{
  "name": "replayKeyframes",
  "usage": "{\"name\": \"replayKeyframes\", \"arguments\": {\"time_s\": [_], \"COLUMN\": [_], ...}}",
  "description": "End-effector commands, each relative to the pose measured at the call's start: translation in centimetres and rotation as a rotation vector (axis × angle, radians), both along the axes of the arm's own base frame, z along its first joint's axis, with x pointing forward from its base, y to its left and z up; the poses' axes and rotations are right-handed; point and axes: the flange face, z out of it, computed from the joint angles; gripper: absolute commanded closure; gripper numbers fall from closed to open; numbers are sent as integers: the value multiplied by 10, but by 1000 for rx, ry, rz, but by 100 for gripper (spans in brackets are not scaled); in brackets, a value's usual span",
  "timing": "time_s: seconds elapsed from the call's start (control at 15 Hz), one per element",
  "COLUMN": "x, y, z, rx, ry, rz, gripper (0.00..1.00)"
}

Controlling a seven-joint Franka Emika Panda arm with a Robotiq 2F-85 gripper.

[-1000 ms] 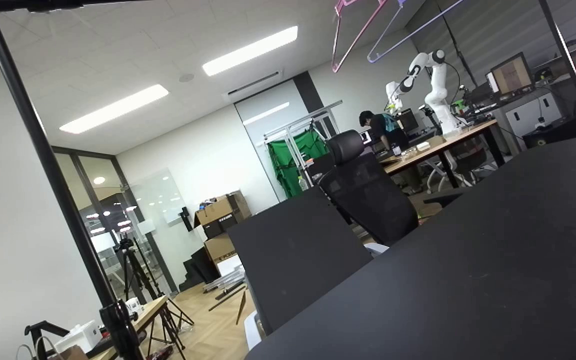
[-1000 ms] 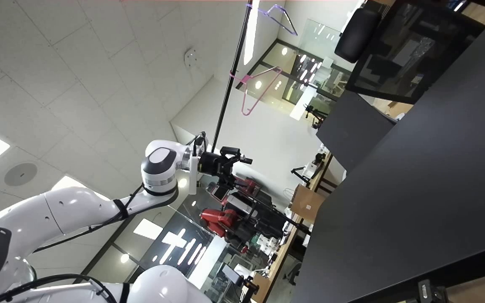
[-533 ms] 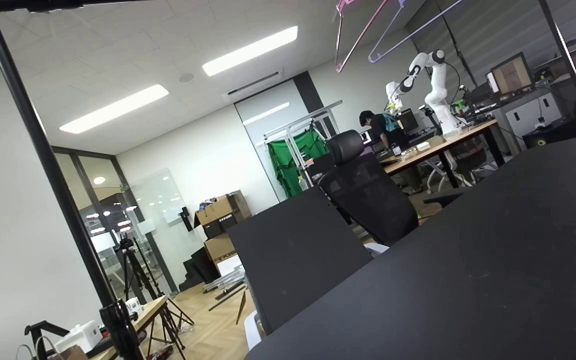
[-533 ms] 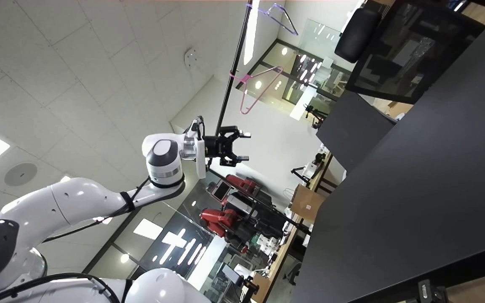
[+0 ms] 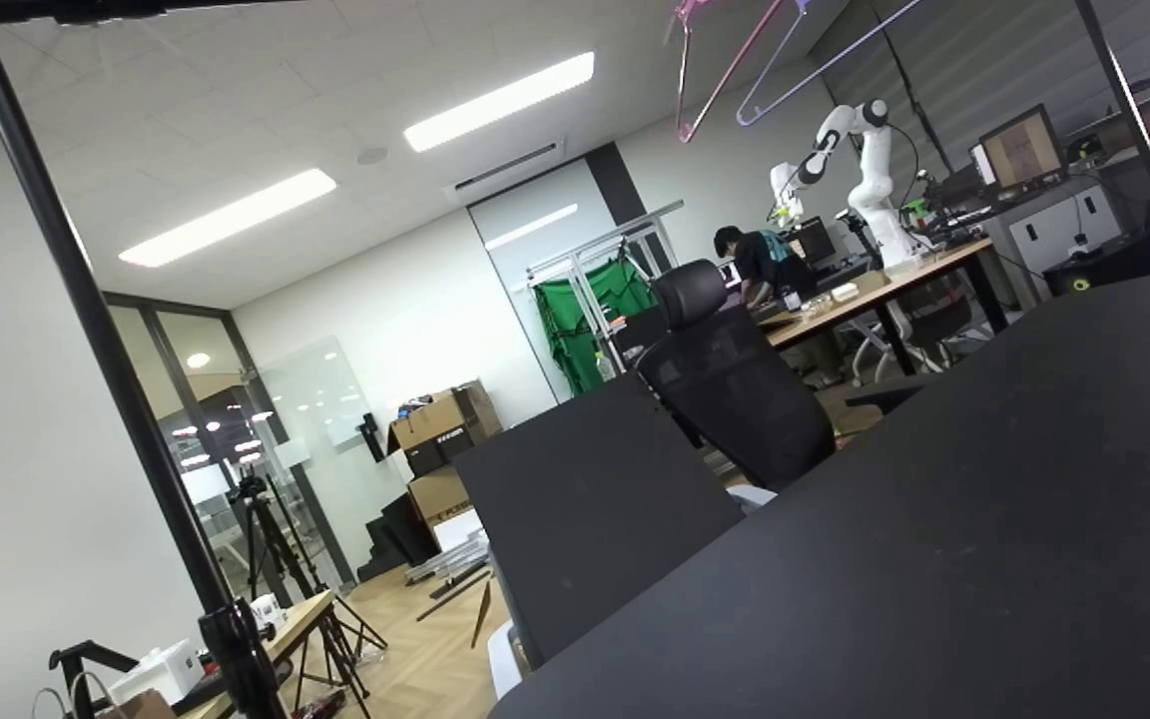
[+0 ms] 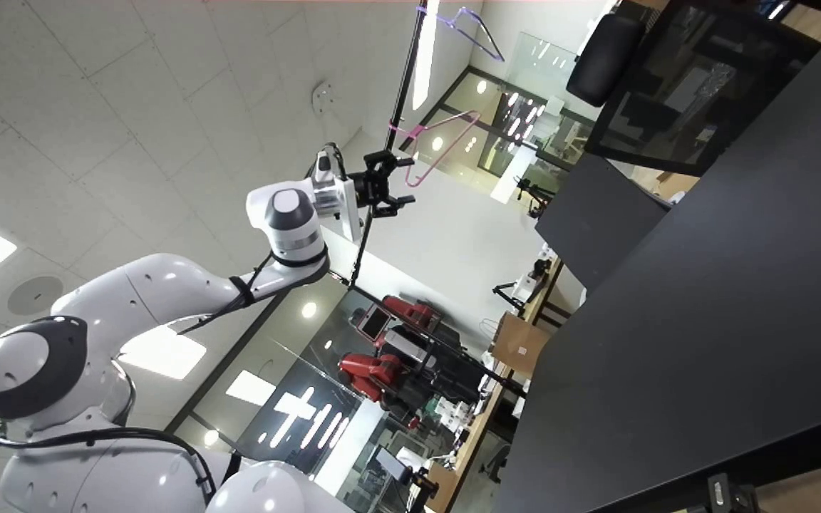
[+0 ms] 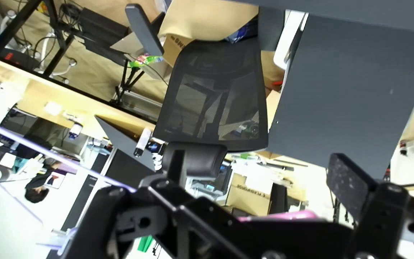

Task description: Take the hanger and put it on the table

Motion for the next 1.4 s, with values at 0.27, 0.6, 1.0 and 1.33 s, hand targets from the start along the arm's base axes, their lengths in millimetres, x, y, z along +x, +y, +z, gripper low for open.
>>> {"name": "replayKeyframes", "arguments": {"time_s": [0.27, 0.6, 1.0, 1.33], "x": [77, 87, 93, 110], "y": [14, 26, 26, 18], "z": [89, 94, 90, 79], "rx": [83, 70, 70, 75], "ry": [-249, -269, -263, -254], "rz": [-110, -92, -88, -97], "gripper": [0, 0, 0, 0]}}
